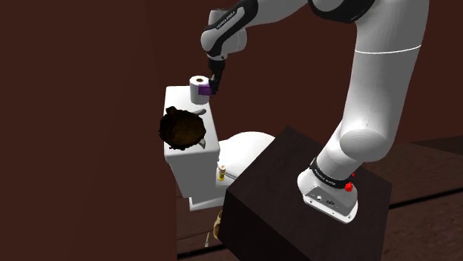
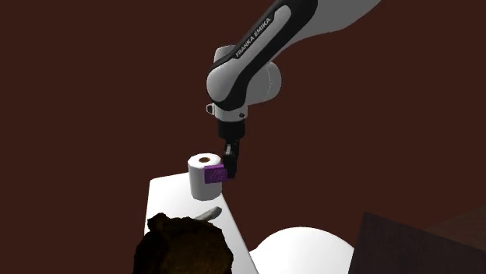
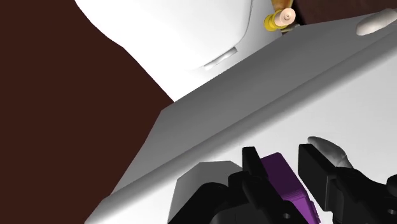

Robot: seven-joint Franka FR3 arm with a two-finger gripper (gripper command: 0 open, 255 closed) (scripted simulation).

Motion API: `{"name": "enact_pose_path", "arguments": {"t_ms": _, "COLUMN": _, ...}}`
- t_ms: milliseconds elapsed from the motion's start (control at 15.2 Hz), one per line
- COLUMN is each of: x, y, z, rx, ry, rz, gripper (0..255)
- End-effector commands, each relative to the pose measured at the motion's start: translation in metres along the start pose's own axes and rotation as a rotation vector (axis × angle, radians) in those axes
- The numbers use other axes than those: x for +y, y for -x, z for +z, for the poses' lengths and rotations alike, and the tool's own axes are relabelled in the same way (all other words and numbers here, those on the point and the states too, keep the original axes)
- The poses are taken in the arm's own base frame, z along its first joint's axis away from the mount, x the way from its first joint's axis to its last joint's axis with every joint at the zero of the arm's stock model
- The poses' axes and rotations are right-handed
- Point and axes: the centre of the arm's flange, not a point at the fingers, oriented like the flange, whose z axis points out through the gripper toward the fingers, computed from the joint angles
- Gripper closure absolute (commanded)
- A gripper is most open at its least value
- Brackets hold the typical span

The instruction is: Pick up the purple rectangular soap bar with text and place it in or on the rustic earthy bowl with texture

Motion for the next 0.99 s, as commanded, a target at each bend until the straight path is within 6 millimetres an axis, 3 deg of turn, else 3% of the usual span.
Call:
{"name": "enact_pose_path", "arguments": {"t_ms": 0, "x": -0.001, "y": 0.000, "z": -0.012, "rx": 0.000, "ry": 0.000, "rz": 0.000, "gripper": 255}}
{"name": "enact_pose_path", "arguments": {"t_ms": 924, "x": -0.004, "y": 0.000, "z": -0.086, "rx": 0.000, "ry": 0.000, "rz": 0.000, "gripper": 255}}
